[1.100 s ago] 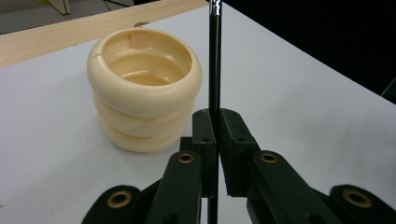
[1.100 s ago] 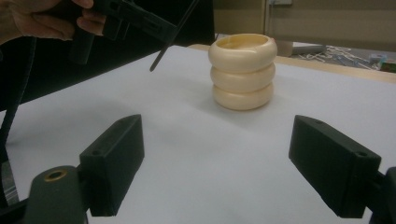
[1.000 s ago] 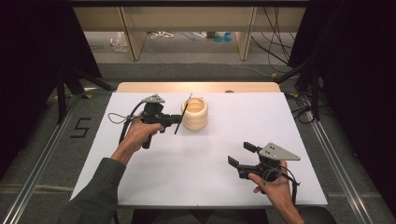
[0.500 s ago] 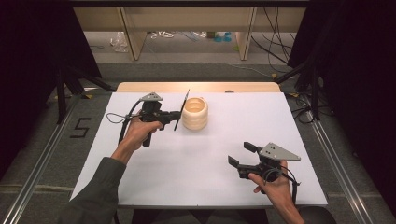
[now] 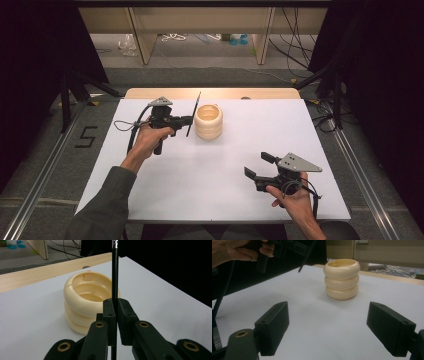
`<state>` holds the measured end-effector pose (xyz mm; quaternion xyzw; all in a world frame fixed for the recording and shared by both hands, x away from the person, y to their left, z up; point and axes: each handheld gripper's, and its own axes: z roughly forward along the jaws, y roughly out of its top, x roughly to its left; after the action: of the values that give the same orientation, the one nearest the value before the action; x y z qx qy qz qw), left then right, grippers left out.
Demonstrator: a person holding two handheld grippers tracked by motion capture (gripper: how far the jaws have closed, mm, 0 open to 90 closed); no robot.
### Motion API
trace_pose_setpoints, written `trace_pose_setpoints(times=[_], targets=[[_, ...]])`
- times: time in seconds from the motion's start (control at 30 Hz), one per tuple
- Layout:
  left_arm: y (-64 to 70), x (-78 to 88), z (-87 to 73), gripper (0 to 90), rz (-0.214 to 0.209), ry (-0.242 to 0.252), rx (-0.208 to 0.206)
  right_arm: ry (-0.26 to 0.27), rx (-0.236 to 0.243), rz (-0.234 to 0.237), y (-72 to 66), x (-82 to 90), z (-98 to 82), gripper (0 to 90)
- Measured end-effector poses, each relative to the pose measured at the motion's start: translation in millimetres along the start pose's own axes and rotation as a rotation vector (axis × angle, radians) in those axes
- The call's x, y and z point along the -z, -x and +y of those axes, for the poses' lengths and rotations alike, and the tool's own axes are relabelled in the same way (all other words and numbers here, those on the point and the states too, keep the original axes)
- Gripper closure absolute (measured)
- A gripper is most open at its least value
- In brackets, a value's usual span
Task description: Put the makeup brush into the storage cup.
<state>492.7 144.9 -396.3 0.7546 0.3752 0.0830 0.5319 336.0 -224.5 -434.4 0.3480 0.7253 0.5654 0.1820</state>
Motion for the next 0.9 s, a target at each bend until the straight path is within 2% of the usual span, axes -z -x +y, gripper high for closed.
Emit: trace_pose_setpoints(times=[0.33, 0.53, 0.6, 0.63, 0.73, 0.77, 0.9], targets=[[-10.9, -2.8, 2.3, 84.9, 0.035, 0.038, 0.037, -0.001, 0.003, 0.0, -0.1, 0.2, 0.1, 19.0], [-10.6, -5.3, 9.5, 84.9, 0.055, 0.07, 0.022, 0.002, -0.001, 0.003, -0.5, -0.9, -0.2, 19.0], [-10.2, -7.2, 12.2, 84.9, 0.064, 0.081, 0.029, 0.002, -0.001, 0.003, -0.6, -0.8, -0.2, 19.0], [-11.1, -7.8, 13.8, 84.9, 0.065, 0.084, 0.016, 0.002, -0.001, 0.003, -0.6, -0.8, -0.2, 19.0], [-12.4, -11.5, 16.3, 84.9, 0.069, 0.094, 0.019, -0.001, 0.004, 0.002, -0.1, -0.2, -0.1, 19.0], [-12.5, -13.5, 16.9, 84.9, 0.073, 0.102, 0.032, -0.002, 0.001, 0.002, -0.1, -0.2, -0.1, 19.0], [-13.3, -19.3, 23.3, 84.9, 0.076, 0.106, 0.027, -0.002, 0.001, 0.003, -0.2, -0.4, -0.2, 19.0]])
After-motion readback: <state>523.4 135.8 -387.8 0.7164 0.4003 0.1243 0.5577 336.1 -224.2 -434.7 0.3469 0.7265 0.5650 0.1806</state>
